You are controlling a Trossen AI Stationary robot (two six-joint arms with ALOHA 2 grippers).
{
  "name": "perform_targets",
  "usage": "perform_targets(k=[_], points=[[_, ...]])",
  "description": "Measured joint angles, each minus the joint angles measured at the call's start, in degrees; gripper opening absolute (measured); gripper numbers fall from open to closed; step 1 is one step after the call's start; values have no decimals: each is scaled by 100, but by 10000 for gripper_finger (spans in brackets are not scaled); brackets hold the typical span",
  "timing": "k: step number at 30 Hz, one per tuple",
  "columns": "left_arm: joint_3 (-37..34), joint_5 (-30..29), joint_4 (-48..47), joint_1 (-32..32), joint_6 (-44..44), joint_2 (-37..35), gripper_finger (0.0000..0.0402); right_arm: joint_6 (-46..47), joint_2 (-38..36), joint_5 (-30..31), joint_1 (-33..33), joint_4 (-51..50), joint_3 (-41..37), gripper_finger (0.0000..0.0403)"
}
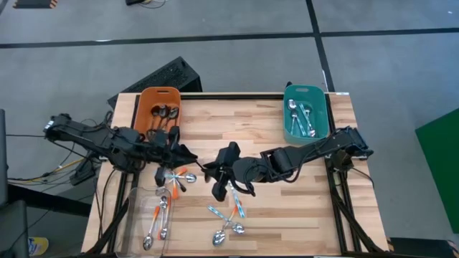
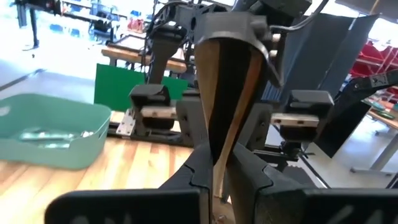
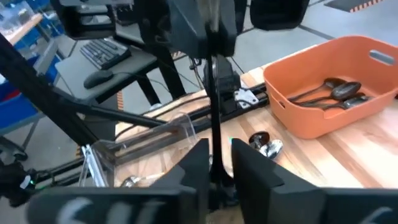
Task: Sort silverware by color (type)
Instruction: Put the black spoon into the orange bin
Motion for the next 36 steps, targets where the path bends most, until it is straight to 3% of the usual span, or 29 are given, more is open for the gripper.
perform_targets(k=[7, 13, 18, 21, 24, 27, 31, 36], points=[[6, -212, -1473, -281, -1038, -523, 8, 278, 0, 9, 3, 63, 0, 147], [3, 214, -4205, -1051, -3362, -777, 8, 2080, 2, -313, -64, -656, 0, 162], [2, -476, -5208, -1802, -4417, -835, 7, 2908, 2, -360, -13, -1309, 0, 154], [2, -1188, -5573, -1762, -4547, -997, 7, 3040, 2, -316, 71, -1420, 0, 146], [2, -1737, -6147, -1273, -4618, -1232, 7, 3053, 2, -314, 71, -1402, 0, 139], [2, -1753, -6701, -270, -4400, -1435, 7, 3027, 2, -298, 35, -1415, 0, 134], [2, -1240, -6689, 1433, -3506, -1506, 7, 2953, 2, -370, -193, -1612, -12, 134], [2, -430, -6205, 3287, -2102, -1040, 12, 2579, 7, -1184, -877, -1590, -280, 138]])
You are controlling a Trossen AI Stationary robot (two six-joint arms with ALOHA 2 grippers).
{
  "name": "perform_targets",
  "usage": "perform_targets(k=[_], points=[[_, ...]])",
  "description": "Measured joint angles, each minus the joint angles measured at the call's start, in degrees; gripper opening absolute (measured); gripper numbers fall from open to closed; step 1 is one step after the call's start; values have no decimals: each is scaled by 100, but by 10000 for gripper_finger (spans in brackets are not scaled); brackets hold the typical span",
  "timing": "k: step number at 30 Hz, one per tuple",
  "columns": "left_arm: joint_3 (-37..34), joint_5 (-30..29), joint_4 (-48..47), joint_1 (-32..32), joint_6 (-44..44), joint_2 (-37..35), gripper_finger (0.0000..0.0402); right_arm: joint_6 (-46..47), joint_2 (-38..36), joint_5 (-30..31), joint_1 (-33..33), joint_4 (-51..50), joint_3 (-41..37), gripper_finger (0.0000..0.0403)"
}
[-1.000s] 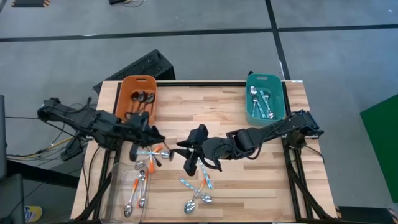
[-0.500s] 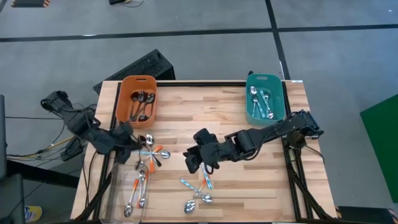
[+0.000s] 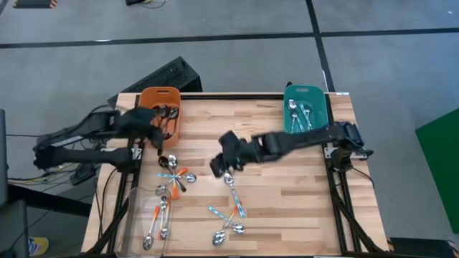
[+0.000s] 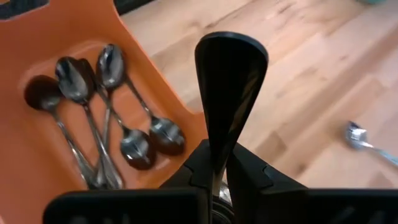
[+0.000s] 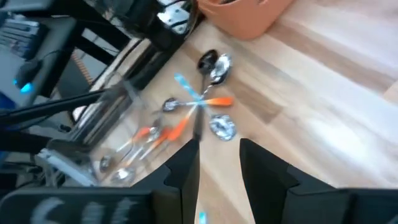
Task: Sort silverware by color (type)
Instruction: Put the black spoon into the orange bin
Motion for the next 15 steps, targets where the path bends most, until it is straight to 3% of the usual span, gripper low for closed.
perform_targets(k=[4, 8, 15], points=[[0, 828, 409, 1275, 1048, 719, 18, -339, -2, -741, -549, 163, -46, 139], [93, 1953, 844, 2259, 1702, 1366, 16, -694, -2, -1054, -841, 238, -50, 136], [1069, 3154, 710, 3045, 2321, 2019, 16, -1252, -5, -1285, -1007, 221, -50, 135]])
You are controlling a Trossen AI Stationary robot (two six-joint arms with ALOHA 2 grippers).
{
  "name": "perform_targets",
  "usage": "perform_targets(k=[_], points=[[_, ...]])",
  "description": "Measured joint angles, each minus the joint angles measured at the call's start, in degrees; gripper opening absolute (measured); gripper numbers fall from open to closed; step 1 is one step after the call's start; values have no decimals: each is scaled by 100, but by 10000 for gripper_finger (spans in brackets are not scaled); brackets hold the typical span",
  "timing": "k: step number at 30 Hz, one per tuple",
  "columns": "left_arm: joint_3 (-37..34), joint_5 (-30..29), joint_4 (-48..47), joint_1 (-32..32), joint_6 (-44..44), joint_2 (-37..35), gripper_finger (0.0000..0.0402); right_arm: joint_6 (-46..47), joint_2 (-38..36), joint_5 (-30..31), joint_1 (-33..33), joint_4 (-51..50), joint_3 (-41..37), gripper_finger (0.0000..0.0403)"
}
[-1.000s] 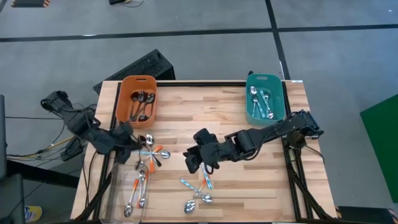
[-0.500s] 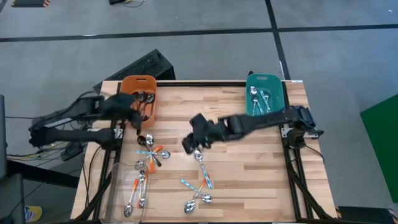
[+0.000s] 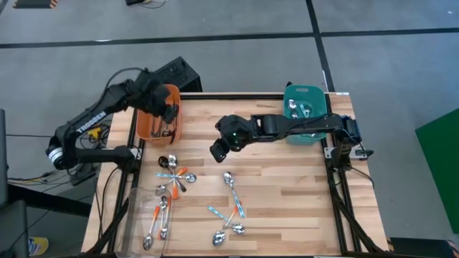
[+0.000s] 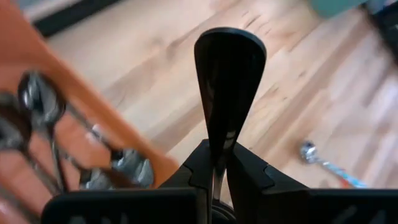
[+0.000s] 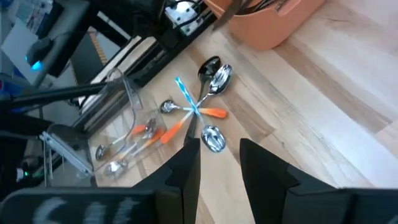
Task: Sort silverware by color (type)
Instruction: Put the black spoon into the orange bin, then put the blue patterned spoon into the blue bin
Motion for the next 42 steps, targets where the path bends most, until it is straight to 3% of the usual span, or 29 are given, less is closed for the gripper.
perform_targets(k=[2, 5, 16, 24, 34, 42], points=[[343, -31, -111, 121, 179, 133, 16, -168, 1, -48, -56, -30, 0, 134], [678, -578, -283, 305, 393, 367, 16, -408, 1, -62, -176, -112, 0, 134], [702, -782, -311, 1130, 488, 1194, 31, -1039, 1, -380, -510, -373, 0, 134], [699, -1557, -484, 1230, 379, 1422, 61, -1559, 2, -380, -648, -616, 0, 134], [699, -1487, -979, 1138, 238, 1215, 129, -1878, 2, -377, -808, -749, -1, 134], [699, -1390, -407, -23, 16, 27, 130, -2284, 4, -381, -533, -210, -441, 134]])
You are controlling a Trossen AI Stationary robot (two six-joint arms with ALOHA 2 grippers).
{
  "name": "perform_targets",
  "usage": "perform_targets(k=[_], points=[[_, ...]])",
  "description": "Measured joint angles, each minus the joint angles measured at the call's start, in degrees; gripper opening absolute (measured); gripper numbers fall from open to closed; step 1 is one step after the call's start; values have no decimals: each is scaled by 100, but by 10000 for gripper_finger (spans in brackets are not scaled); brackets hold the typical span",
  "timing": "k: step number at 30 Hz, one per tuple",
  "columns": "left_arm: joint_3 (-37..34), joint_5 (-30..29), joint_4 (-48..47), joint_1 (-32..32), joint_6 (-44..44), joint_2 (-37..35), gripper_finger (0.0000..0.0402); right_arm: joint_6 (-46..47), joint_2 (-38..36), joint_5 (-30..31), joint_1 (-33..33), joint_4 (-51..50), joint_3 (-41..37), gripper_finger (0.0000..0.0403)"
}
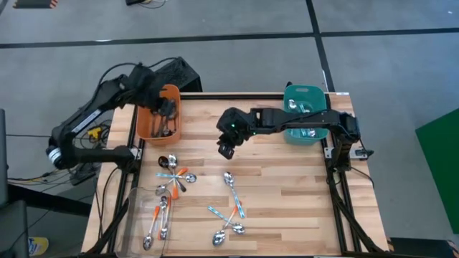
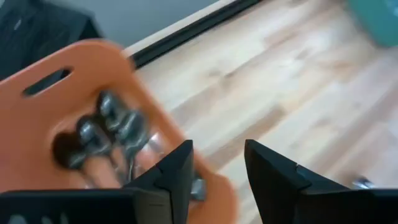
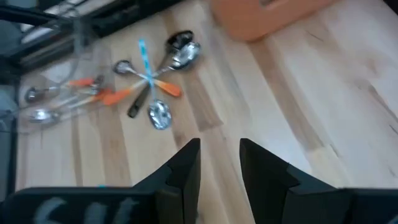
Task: Sort silverware by color (type)
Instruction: Put the blue patterned spoon into the blue bin
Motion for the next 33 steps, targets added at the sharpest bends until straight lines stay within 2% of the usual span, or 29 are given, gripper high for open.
perform_targets(k=[5, 11, 14, 18, 25, 28, 33], points=[[-400, 17, 361, -1131, -294, -783, 114, 330, 3, 1, 214, 764, -367, 134], [-1441, -45, 958, -2508, -1417, -1938, 100, 593, 300, 24, 538, 1828, -400, 134], [-1781, -192, 1096, -3125, -2019, -2438, 97, 794, 730, 16, 726, 2338, -229, 134], [-2035, -278, 1155, -3860, -2533, -2936, 96, 1427, 1203, -150, 844, 2012, 208, 134], [-2571, -453, 1455, -4770, -3049, -3138, 96, 3504, 1597, 246, 1024, -619, 744, 134], [-2823, -523, 1496, -5030, -3155, -2988, 96, 4096, 1613, 281, 1210, -1371, 757, 134], [-3109, -559, 1653, -5381, -3242, -2703, 96, 4716, 1594, 297, 1615, -1453, 652, 134]])
